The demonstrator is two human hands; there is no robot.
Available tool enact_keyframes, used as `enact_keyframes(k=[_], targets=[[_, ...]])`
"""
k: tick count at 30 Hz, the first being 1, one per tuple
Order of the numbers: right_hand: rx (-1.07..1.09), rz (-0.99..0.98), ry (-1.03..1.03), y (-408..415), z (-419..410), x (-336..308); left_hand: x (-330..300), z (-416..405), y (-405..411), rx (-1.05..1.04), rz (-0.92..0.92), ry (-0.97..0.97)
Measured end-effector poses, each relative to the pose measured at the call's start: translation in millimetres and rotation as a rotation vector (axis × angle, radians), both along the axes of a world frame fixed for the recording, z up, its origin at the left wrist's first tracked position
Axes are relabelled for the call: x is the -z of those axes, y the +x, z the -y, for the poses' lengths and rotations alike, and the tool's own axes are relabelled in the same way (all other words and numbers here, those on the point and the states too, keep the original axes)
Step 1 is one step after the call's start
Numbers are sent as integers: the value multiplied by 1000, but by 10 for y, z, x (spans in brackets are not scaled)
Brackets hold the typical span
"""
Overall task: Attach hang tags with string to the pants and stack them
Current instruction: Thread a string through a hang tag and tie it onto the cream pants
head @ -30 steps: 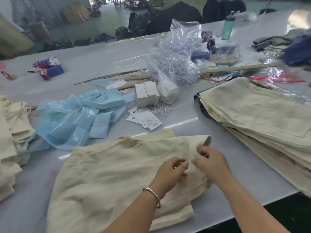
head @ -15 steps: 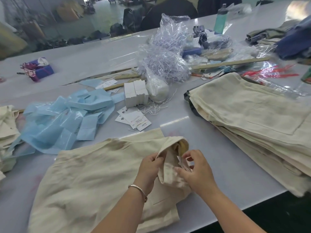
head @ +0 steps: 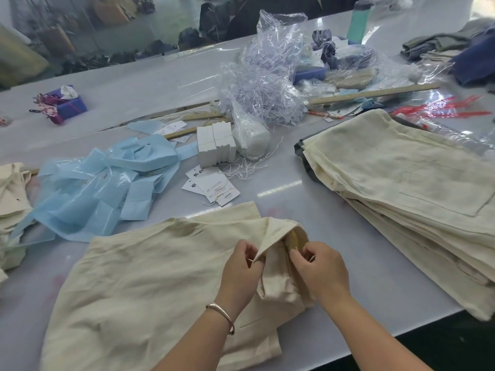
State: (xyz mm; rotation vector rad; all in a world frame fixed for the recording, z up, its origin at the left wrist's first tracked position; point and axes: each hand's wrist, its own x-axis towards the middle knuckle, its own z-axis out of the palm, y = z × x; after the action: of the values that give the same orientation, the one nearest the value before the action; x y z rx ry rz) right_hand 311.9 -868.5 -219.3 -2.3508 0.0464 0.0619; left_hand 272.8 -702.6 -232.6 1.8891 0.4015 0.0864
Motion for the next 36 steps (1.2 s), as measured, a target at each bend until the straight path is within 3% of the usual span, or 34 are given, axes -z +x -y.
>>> enact_keyframes(k=[3,6,8,14,19,27,36], targets=[[10,-232,68,161,12,-38,7,26,23,29,12,34],[-96,-586,420,307,105,-153,14,40,32,12,-7,33],[-233,-688,547,316,206,-213,27,27,17,-7,-22,14],[-335,-632,863,198,270,-288,-99,-13,33,-116,-42,-37],[-356,-593,1051,86,75,-331,-398,32,31,-120,102,-96],[-310,-643,1137,96,-32,-366,-541,87,-112,78,92,-125],[-346,-580,1059,70,-7,-342,-538,188,-140,22,73,-85]])
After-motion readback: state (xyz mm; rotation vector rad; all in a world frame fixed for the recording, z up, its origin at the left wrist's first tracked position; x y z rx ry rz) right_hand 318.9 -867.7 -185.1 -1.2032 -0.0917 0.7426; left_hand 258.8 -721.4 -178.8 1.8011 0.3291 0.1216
